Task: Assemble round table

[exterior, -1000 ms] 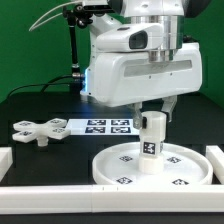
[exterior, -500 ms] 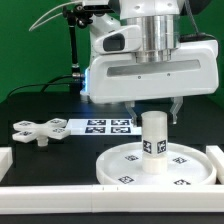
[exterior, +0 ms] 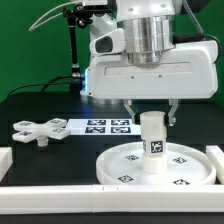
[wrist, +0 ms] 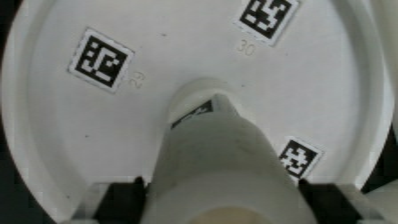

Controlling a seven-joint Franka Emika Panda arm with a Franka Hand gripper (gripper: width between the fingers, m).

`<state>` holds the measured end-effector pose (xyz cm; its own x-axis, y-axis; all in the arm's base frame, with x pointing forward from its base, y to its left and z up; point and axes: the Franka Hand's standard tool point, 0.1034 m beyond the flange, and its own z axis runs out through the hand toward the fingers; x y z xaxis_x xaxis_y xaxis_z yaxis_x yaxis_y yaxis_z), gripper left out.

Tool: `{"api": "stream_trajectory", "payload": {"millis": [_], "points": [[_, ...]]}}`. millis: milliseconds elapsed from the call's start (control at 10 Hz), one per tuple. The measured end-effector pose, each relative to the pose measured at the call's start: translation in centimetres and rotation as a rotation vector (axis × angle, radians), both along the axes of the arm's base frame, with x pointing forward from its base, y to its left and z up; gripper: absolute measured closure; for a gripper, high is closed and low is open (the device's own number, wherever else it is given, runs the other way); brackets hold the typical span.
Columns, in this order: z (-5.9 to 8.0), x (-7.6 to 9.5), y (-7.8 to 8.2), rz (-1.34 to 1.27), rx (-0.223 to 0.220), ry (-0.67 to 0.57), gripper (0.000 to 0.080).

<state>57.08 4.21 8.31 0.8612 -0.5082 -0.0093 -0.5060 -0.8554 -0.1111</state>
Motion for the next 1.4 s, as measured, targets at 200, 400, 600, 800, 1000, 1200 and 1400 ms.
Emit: {"api": "stream_trajectory", "payload": {"millis": [200, 400, 600, 800, 1000, 1200, 1400], "points": [[0.0, 0.0, 0.0, -0.096, 0.012, 0.01, 0.039], [0.0, 0.0, 0.2, -0.252, 0.033, 0.027, 0.039], [0.0, -0.2, 0.8, -0.547, 0.087, 0.074, 0.039], [-0.1, -0.2, 1.4, -0.754, 0.125, 0.101, 0.039], [-0.1, 0.2, 1.4, -0.984, 0.17, 0.129, 0.039], [-0.1, 0.2, 1.5, -1.02, 0.178, 0.136, 0.0372], [-0.2, 0.1, 1.7, -0.947, 0.169, 0.131, 0.0201]]}}
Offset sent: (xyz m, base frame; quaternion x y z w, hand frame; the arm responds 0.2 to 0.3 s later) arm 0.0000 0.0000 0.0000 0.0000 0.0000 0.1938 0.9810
